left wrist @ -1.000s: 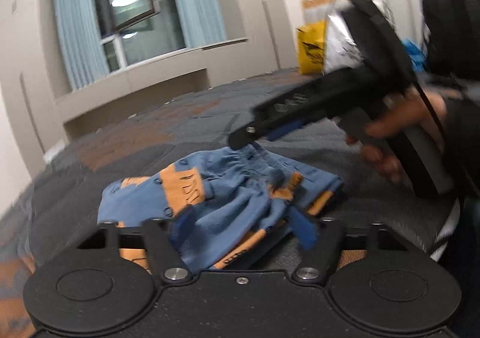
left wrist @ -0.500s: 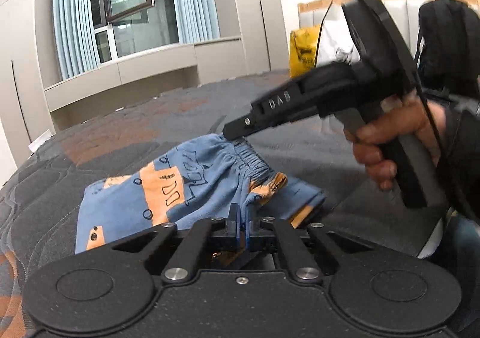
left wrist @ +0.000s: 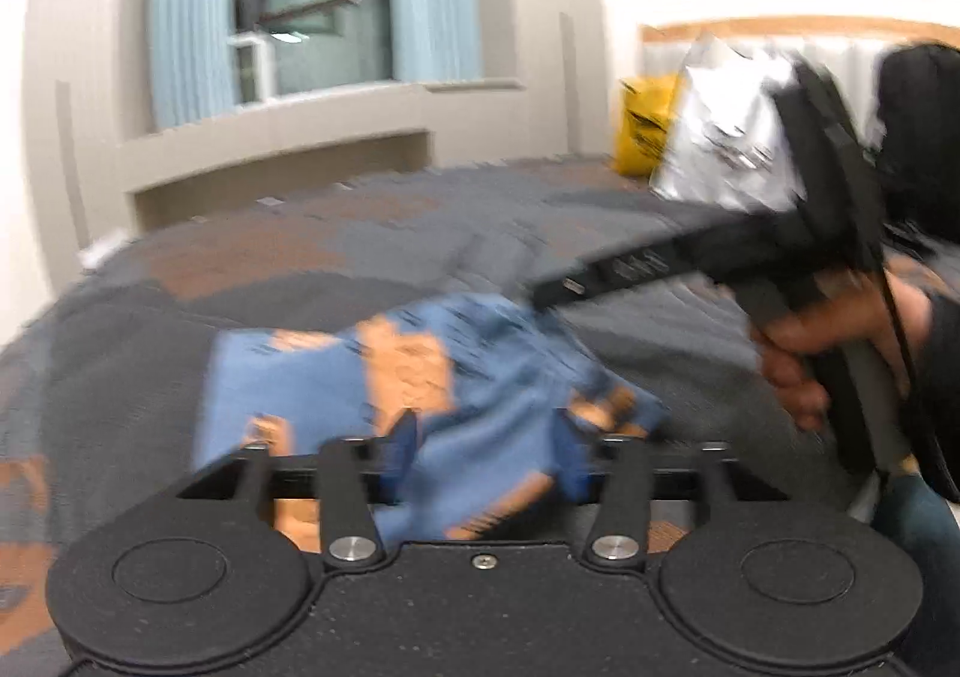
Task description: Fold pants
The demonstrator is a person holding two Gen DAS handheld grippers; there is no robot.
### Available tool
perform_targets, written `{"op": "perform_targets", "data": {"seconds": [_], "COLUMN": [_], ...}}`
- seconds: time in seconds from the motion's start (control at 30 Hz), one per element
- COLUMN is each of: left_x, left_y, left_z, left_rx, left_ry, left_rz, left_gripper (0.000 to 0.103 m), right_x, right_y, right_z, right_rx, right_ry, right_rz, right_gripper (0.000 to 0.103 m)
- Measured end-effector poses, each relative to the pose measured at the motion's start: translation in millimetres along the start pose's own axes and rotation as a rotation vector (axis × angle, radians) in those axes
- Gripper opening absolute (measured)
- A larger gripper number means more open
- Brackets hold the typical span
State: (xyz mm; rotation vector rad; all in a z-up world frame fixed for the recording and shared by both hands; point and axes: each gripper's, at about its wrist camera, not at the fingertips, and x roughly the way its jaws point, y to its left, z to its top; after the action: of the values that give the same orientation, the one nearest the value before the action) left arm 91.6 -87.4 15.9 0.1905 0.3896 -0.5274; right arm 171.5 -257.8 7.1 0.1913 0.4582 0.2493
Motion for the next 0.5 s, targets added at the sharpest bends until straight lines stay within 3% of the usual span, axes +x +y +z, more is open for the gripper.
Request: {"op": "perform_targets", "data": {"seconds": [0.07,0.13,0.2,0.23,0.27,0.4,0.5], "left_x": [-10,-16,-17,-15,-14,-1,8], "left_y": [14,30,45,53,60,85,96], "left_z": [3,5,5,3,3,-6,-17], "left_rx": [-0.057,-0.123,-0.175,-0.201,-0.22,-0.285,-0.303], "left_ry": [-0.037,-0.064,-0.062,-0.049,-0.04,0.024,0.091], "left_rz": [0.063,0.13,0.195,0.237,0.27,0.358,0.377], "left_gripper": [0.078,0.084,0.094,0.101,0.102,0.102,0.102], "right_x": [-7,-9,-11,-11,-12,-10,2], "right_y": [4,10,19,23,29,51,65], "right_z": [0,1,-1,-2,-3,-11,-18], "right_rx": [-0.014,-0.04,-0.074,-0.085,-0.1,-0.169,-0.248], "right_ry": [-0.026,-0.039,-0.047,-0.051,-0.059,-0.057,-0.004], "right_rz": [-0.017,-0.034,-0.055,-0.065,-0.08,-0.128,-0.197], "right_gripper": [0.065,0.071,0.085,0.097,0.103,0.103,0.103]}}
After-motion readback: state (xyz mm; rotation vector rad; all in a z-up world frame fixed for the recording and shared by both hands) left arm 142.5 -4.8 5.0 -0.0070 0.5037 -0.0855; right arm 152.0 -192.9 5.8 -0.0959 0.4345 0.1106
